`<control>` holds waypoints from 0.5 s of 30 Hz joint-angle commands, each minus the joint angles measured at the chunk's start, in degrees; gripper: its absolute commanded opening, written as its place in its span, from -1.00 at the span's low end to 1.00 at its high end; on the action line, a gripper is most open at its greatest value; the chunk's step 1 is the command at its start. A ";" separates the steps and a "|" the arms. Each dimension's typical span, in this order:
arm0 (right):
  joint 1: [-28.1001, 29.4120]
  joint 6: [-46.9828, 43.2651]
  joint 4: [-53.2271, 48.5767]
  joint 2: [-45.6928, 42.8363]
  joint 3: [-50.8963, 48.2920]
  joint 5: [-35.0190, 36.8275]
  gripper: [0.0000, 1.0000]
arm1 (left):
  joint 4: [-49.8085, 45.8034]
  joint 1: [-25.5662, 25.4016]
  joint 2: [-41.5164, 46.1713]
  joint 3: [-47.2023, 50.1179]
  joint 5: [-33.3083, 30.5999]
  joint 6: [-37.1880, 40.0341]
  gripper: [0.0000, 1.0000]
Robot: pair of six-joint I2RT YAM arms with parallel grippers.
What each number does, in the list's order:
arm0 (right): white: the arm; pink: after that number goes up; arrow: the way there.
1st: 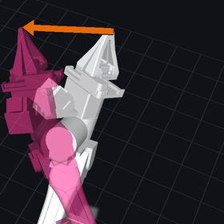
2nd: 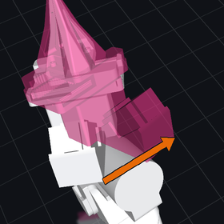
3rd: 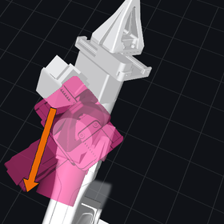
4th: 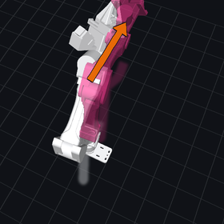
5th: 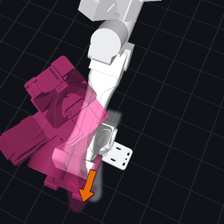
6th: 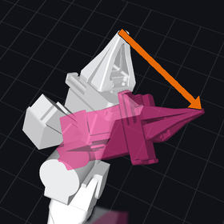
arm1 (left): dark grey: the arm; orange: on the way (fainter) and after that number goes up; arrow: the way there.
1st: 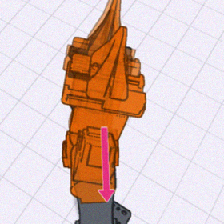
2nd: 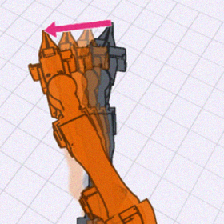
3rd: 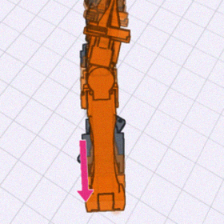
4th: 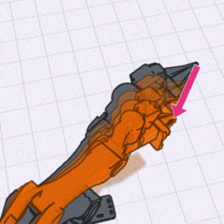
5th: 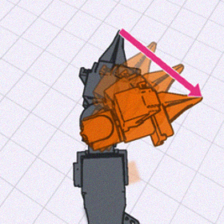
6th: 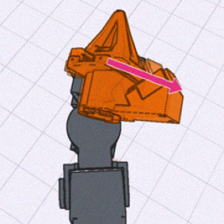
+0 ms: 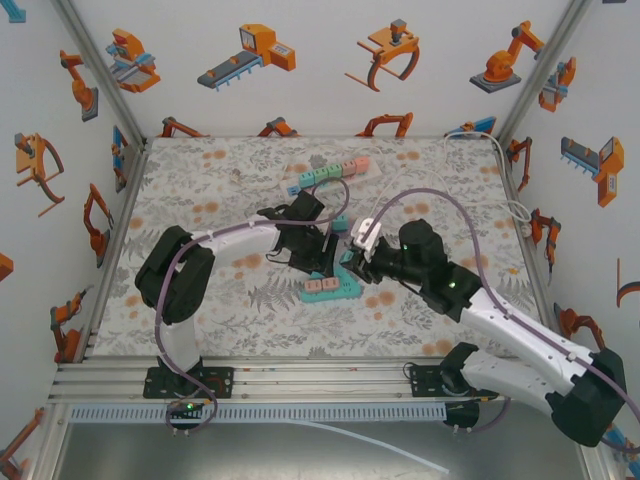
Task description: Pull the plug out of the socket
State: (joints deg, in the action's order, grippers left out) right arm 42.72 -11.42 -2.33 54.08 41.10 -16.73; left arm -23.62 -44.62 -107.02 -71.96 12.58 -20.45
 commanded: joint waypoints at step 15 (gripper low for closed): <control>-25.70 63.38 -0.22 -0.21 -5.15 1.03 -1.00 | 3.22 0.66 19.61 4.86 1.09 2.00 0.84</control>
State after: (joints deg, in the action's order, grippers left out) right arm 18.83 42.28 -4.62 53.08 38.94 -11.14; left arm -22.96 -43.81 -92.01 -69.43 10.83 -18.61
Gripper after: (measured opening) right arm 0.339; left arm 0.906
